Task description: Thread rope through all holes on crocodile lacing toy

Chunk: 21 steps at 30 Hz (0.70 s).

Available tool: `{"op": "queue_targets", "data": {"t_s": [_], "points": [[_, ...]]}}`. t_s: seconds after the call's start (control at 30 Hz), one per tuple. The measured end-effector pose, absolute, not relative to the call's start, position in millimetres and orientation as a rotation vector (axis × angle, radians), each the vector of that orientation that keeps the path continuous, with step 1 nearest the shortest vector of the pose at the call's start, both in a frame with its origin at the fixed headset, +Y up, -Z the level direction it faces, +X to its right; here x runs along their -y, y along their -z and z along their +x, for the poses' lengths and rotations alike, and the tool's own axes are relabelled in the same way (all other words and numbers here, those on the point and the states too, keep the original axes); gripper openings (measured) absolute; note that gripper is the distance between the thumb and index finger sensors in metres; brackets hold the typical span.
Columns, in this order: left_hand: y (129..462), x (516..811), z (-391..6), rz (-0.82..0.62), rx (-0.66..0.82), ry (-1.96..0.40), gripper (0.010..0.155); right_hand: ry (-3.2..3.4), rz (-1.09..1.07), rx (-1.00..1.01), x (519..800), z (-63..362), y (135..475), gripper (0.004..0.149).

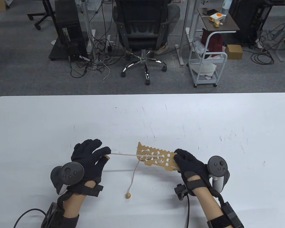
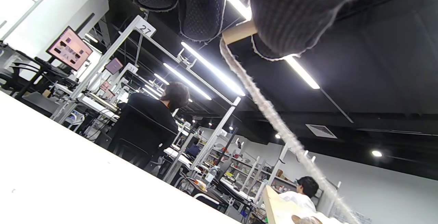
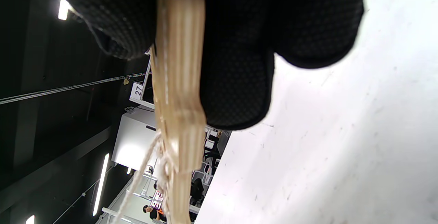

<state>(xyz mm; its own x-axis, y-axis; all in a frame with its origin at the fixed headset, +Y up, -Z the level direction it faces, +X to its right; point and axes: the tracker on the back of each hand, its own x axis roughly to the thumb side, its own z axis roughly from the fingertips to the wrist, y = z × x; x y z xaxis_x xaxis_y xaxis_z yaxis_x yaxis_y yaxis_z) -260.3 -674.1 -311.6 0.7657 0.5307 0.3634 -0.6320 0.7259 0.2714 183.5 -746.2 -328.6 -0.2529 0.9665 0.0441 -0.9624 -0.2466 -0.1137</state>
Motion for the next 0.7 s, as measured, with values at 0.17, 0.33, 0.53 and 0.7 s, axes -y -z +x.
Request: {"op": "queue_targets", "data": {"t_s": [0.17, 0.33, 0.53, 0.7], "points": [[314.8, 676.6, -267.7, 0.397, 0.228, -0.66, 0.044, -1.828, -0.064, 0.145, 747.9, 187.9, 331.2, 0.049], [315.6, 678.0, -268.1, 0.39, 0.224, -0.671, 0.045, -1.829, -0.064, 0.152, 746.9, 187.7, 330.3, 0.049], [316.8, 680.2, -261.9, 0.357, 0.262, -0.684, 0.047, -1.86, -0.02, 0.175, 742.4, 181.7, 326.9, 0.049], [314.9, 679.7, -251.2, 0.32, 0.315, -0.665, 0.055, -1.89, 0.034, 0.184, 738.4, 173.5, 323.0, 0.049]]}}
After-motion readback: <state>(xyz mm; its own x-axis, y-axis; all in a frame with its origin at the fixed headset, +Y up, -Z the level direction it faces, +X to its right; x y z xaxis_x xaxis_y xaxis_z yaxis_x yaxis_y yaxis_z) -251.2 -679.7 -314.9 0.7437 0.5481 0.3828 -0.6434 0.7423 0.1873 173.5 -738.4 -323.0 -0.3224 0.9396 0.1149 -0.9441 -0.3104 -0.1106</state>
